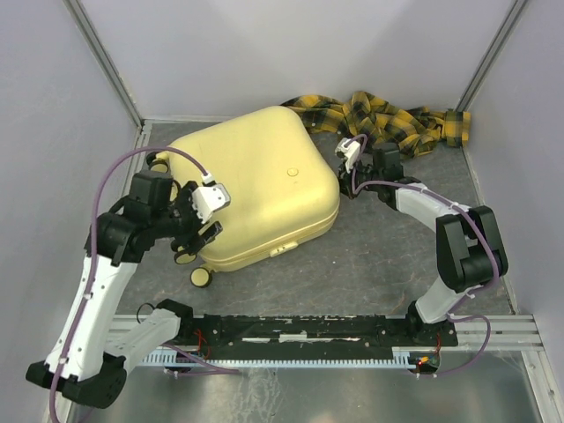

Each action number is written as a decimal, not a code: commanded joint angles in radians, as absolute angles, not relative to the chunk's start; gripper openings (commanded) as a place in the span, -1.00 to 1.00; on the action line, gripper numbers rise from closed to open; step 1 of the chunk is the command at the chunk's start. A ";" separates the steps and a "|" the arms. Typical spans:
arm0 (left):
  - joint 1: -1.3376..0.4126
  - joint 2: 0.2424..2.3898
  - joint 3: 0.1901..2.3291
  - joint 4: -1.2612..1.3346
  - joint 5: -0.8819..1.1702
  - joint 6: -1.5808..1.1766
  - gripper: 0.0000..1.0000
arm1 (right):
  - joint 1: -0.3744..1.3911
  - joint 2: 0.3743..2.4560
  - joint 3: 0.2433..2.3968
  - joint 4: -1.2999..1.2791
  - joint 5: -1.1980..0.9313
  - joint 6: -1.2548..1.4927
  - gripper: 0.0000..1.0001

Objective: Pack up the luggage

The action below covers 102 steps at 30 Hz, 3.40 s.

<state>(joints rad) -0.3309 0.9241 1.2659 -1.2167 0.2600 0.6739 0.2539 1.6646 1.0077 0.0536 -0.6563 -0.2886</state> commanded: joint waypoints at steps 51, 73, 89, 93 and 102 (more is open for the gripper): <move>-0.032 1.640 1.633 -1.007 0.911 0.521 0.44 | 0.652 1.101 0.568 0.159 -0.267 -0.102 -0.96; -0.502 2.191 2.137 -0.290 -0.260 0.258 0.99 | 0.660 1.052 0.533 0.151 -0.211 -0.098 -0.96; -0.643 2.238 2.058 -0.380 -0.167 0.550 0.77 | 0.658 1.025 0.515 0.163 -0.096 -0.099 -0.96; -0.658 2.250 2.013 -0.372 -0.272 0.546 0.77 | 0.659 1.021 0.515 0.159 -0.111 -0.092 -0.96; -0.669 2.303 2.055 -0.445 -0.300 0.637 0.74 | 0.658 1.025 0.521 0.164 -0.077 -0.106 -0.96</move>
